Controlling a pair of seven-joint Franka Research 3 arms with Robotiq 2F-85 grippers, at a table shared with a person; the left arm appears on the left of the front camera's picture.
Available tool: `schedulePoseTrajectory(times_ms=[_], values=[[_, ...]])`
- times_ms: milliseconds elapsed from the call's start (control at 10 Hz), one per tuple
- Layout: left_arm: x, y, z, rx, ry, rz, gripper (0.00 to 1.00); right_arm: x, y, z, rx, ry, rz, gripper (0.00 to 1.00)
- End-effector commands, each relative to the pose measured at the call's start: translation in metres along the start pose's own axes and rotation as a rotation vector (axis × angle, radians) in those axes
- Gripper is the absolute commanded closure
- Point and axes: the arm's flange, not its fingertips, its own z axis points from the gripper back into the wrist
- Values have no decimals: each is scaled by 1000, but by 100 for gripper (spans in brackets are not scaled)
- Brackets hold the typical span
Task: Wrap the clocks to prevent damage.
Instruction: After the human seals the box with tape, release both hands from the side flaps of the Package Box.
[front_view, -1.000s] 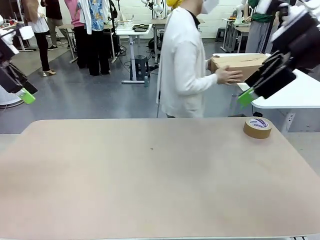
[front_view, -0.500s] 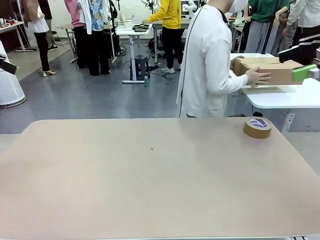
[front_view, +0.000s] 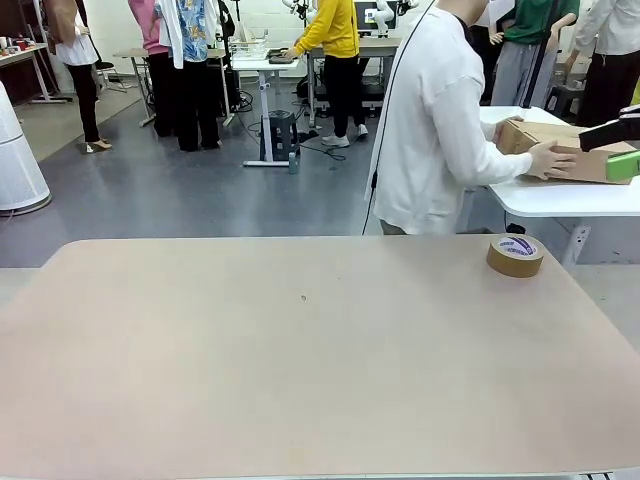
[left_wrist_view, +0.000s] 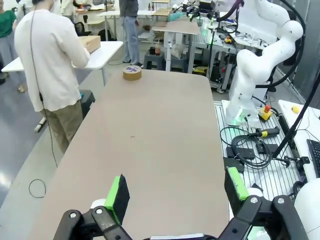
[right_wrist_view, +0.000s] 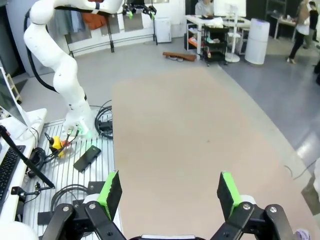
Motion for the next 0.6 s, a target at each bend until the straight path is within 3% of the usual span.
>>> schedulePoseTrajectory(times_ms=[0,300,500], values=[[-2,-4,-5,89,5,-19,0,7,5,-3,-14,10,22,0],[-4,-11,-2,130,14,-21,0,7,6,-3,-19,27,-4,0],[-2,-2,6,75,21,3,0,7,6,-3,-19,27,-4,0]])
